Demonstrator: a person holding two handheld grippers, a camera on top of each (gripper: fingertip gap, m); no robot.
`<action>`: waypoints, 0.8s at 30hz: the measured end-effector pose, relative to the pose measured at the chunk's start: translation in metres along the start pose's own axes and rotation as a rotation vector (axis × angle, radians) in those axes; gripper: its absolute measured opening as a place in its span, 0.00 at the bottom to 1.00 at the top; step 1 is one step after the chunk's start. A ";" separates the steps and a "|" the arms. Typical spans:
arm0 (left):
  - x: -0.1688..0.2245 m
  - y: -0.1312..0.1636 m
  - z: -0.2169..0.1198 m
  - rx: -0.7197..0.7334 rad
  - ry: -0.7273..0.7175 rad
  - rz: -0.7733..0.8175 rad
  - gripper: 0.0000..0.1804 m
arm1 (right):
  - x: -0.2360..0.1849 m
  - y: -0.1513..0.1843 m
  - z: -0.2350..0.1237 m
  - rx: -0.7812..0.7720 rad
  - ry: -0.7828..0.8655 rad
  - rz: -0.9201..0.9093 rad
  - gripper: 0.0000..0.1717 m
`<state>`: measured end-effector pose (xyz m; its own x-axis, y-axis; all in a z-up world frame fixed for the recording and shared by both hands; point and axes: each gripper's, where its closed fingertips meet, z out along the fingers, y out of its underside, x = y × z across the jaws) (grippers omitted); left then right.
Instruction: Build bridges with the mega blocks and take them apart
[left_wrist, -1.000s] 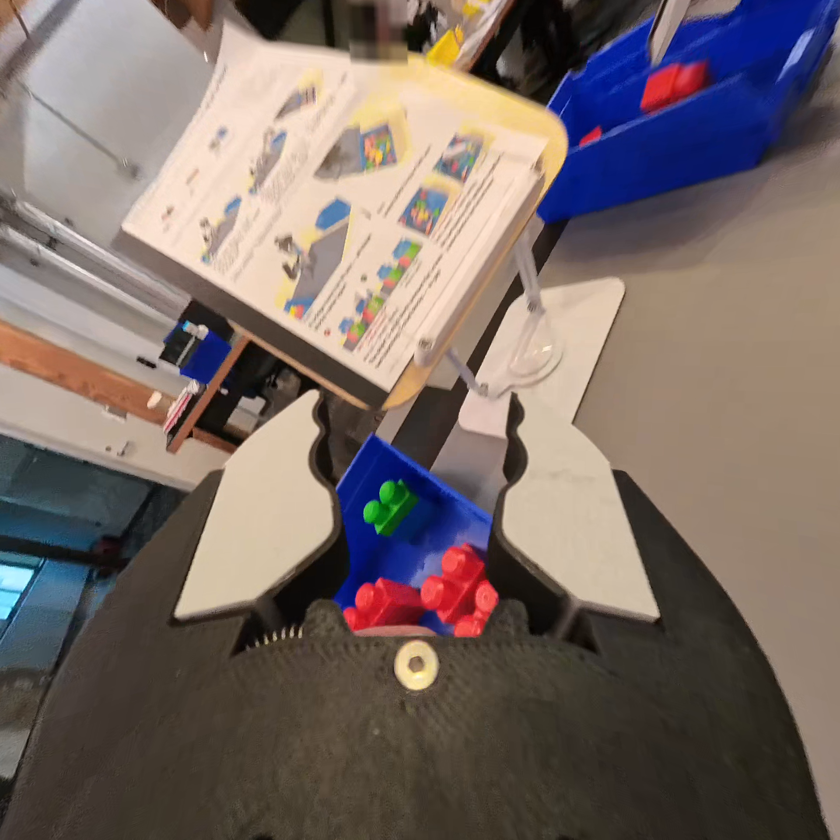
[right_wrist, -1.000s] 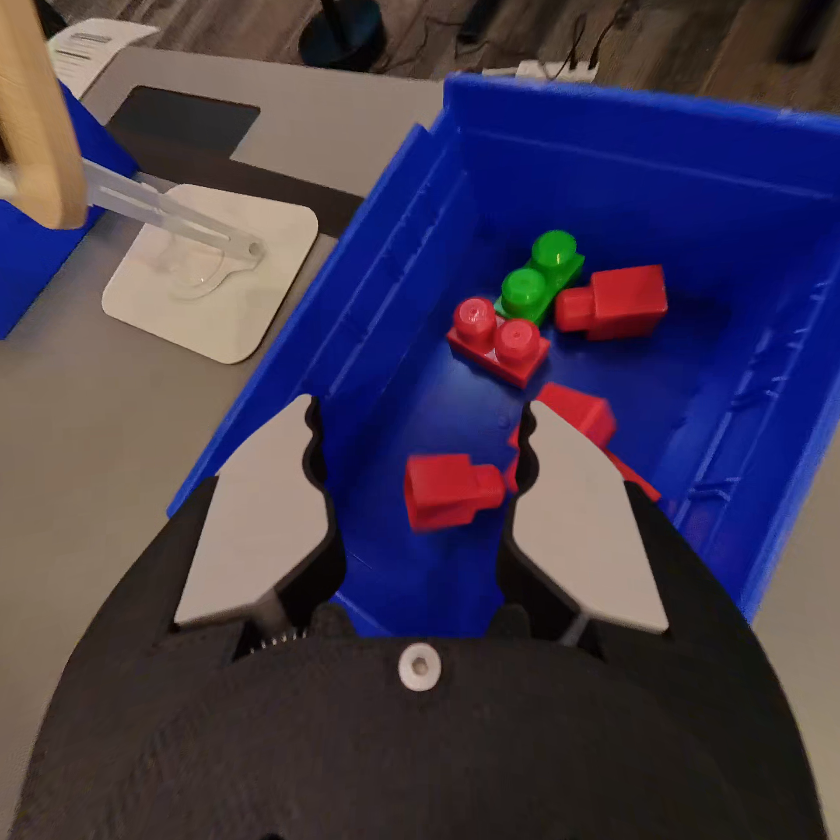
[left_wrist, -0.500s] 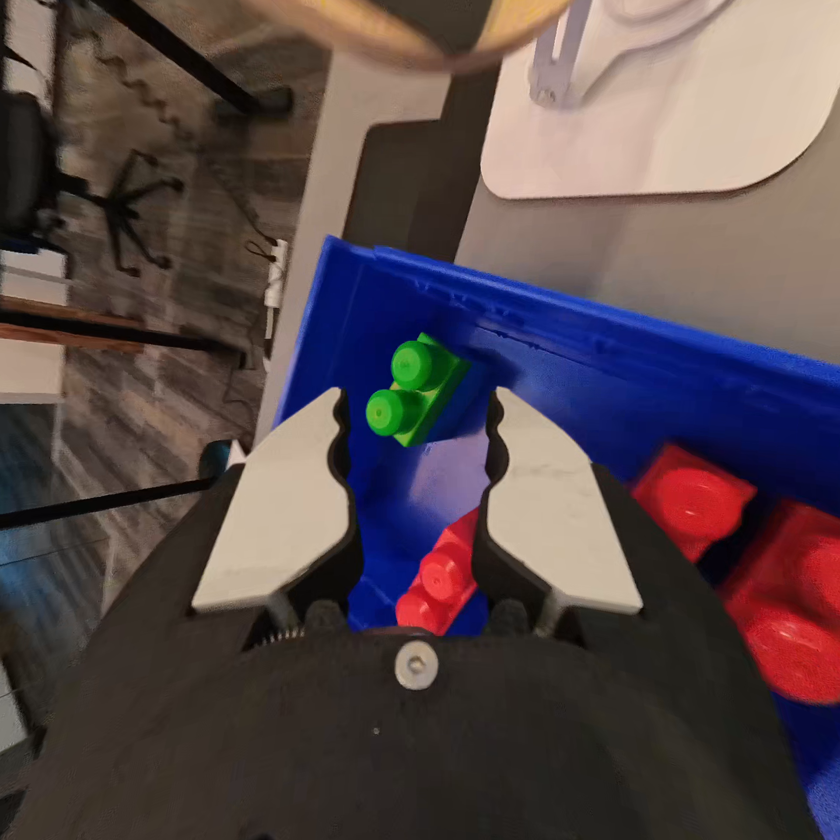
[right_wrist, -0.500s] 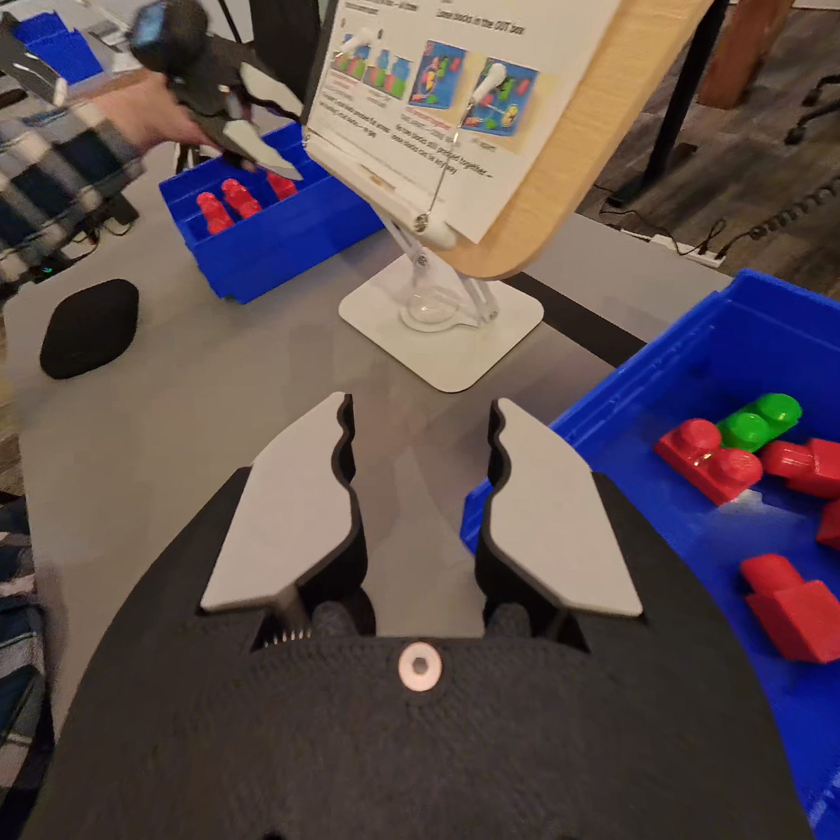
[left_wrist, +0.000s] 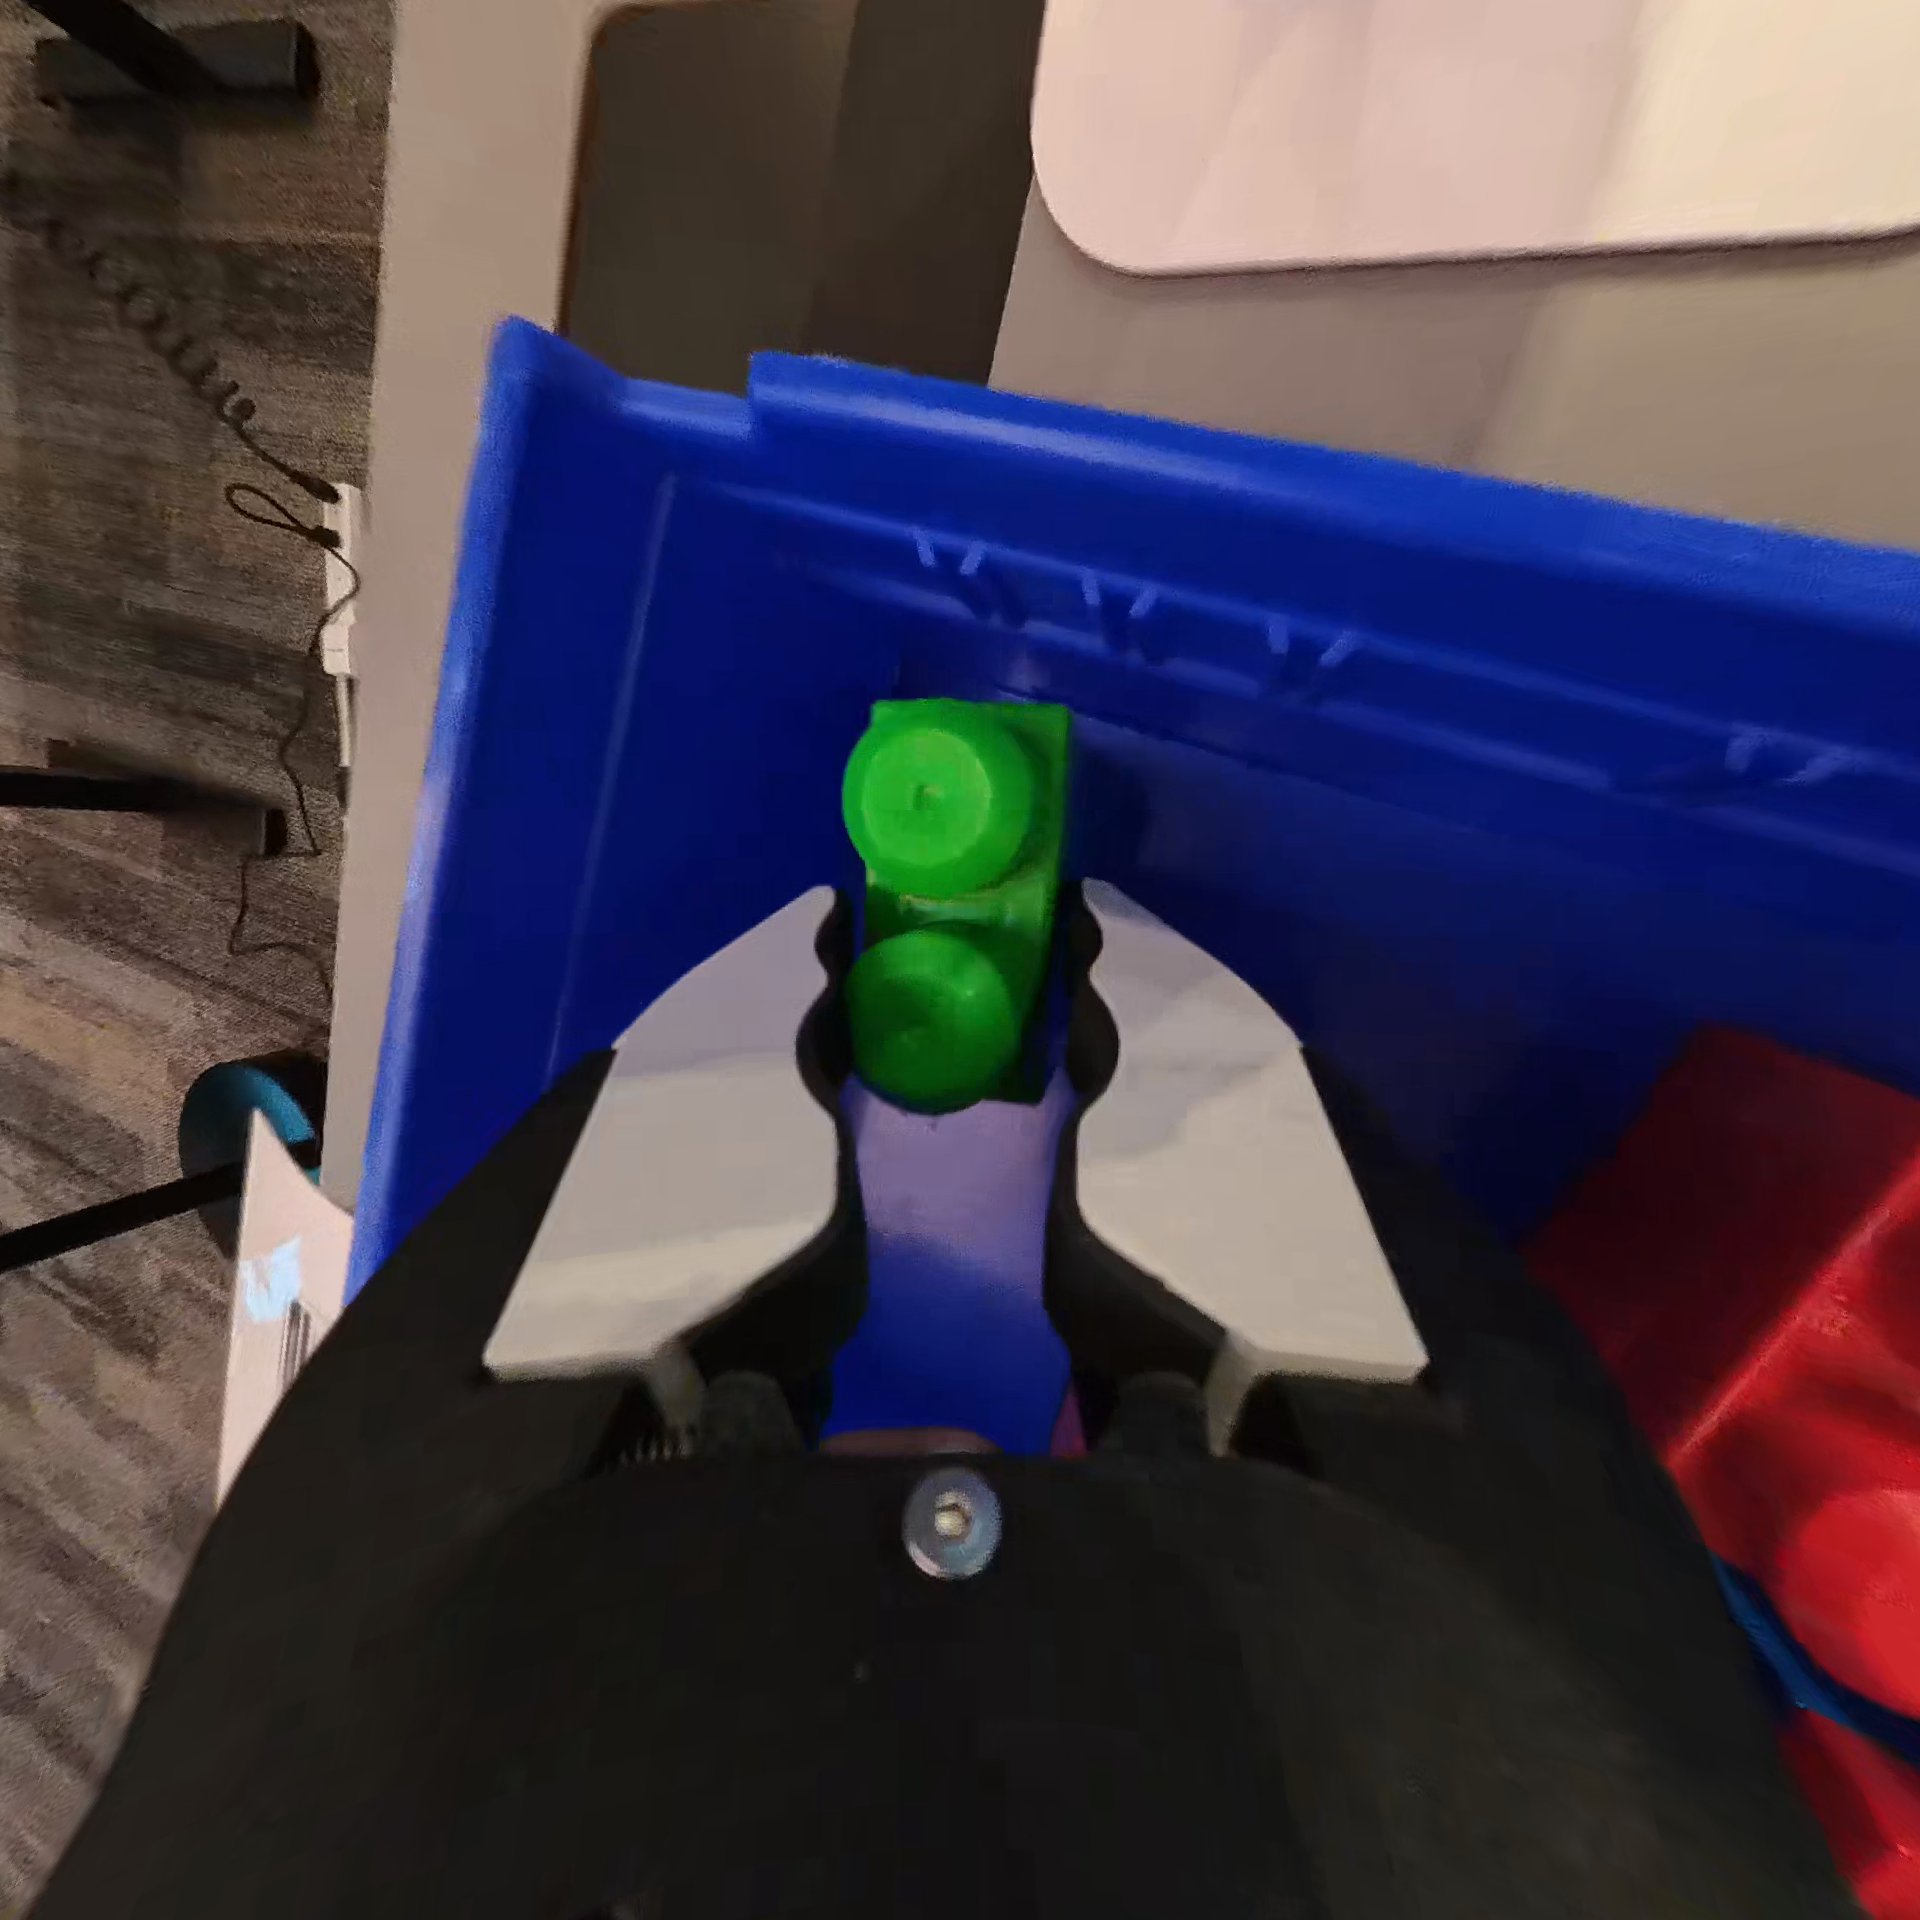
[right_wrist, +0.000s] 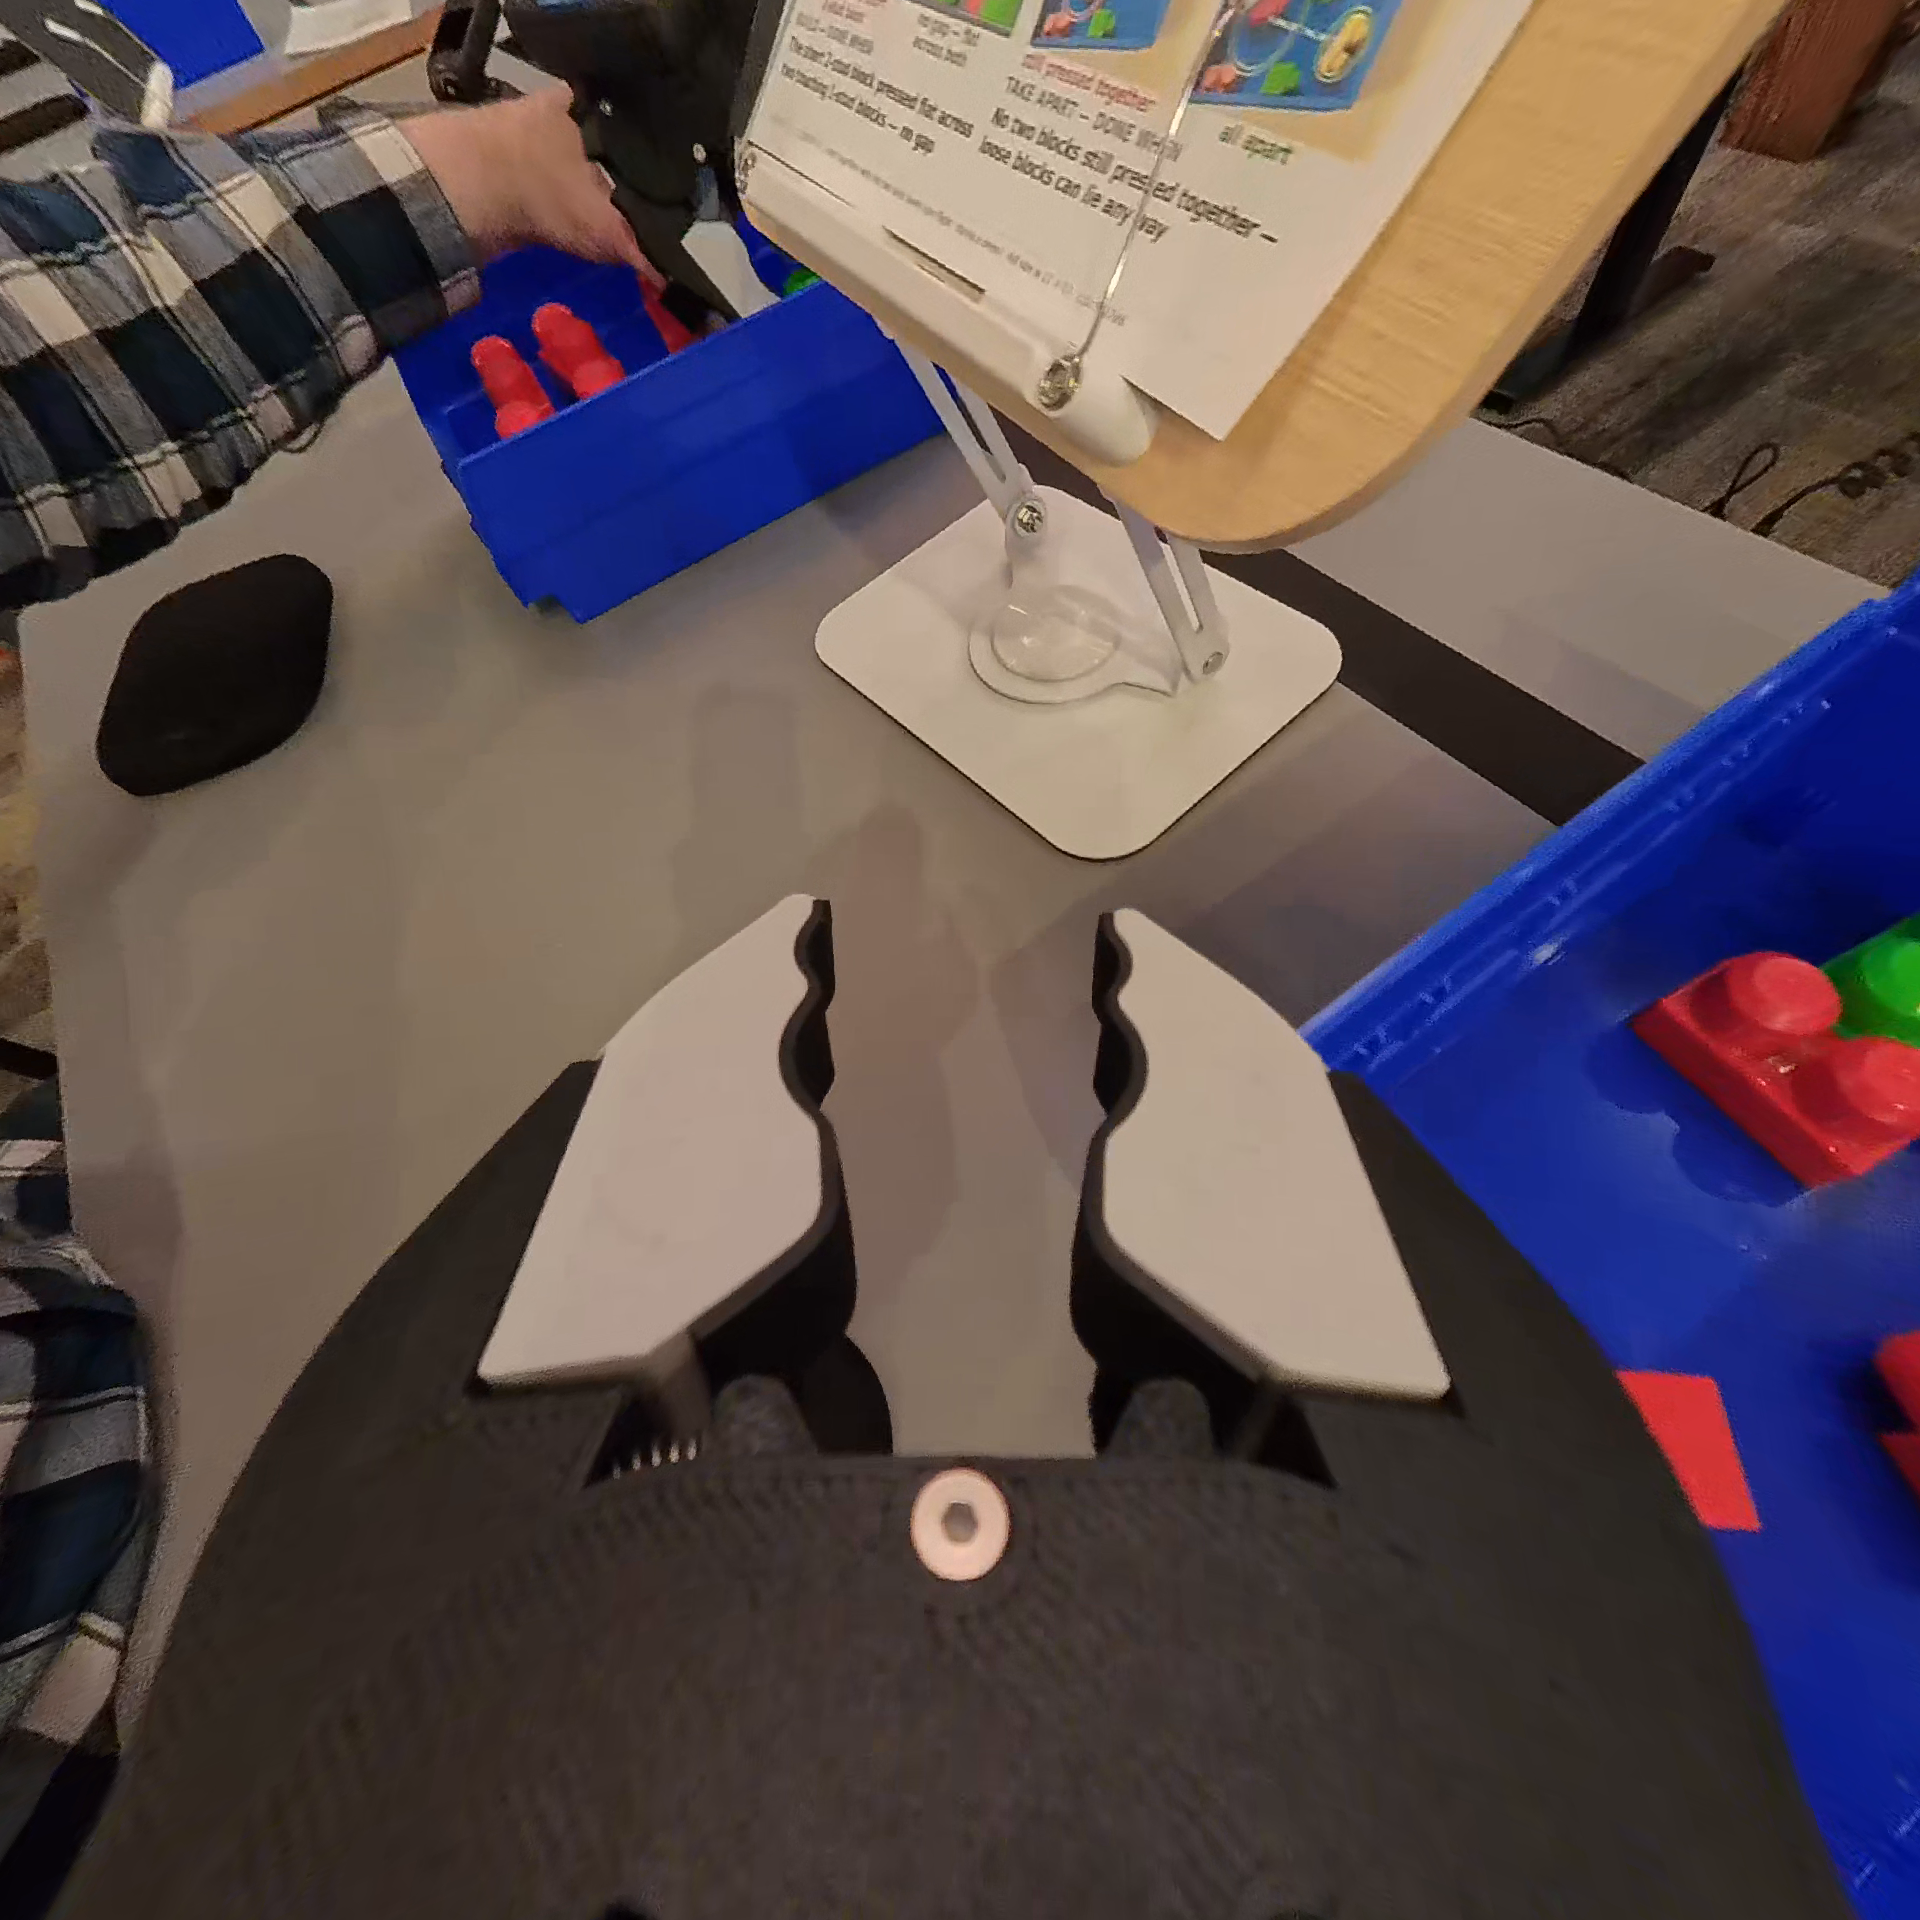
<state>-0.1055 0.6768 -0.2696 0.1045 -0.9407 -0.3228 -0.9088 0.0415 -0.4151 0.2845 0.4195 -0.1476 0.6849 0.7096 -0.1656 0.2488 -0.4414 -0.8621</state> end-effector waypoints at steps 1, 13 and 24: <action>-0.002 0.001 -0.004 -0.009 -0.022 -0.010 0.19 | -0.003 -0.001 0.001 -0.003 0.004 -0.015 0.28; 0.029 -0.029 -0.116 0.096 -0.218 -0.070 0.19 | -0.095 -0.036 0.018 -0.026 -0.066 -0.302 0.29; 0.230 -0.179 -0.163 0.359 -0.025 0.014 0.19 | -0.198 -0.047 0.058 -0.081 -0.085 -0.603 0.37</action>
<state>0.0149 0.3978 -0.1309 0.1069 -0.9307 -0.3499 -0.7111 0.1743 -0.6811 0.0973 0.3315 -0.1026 0.3507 0.8874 0.2993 0.6291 0.0135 -0.7772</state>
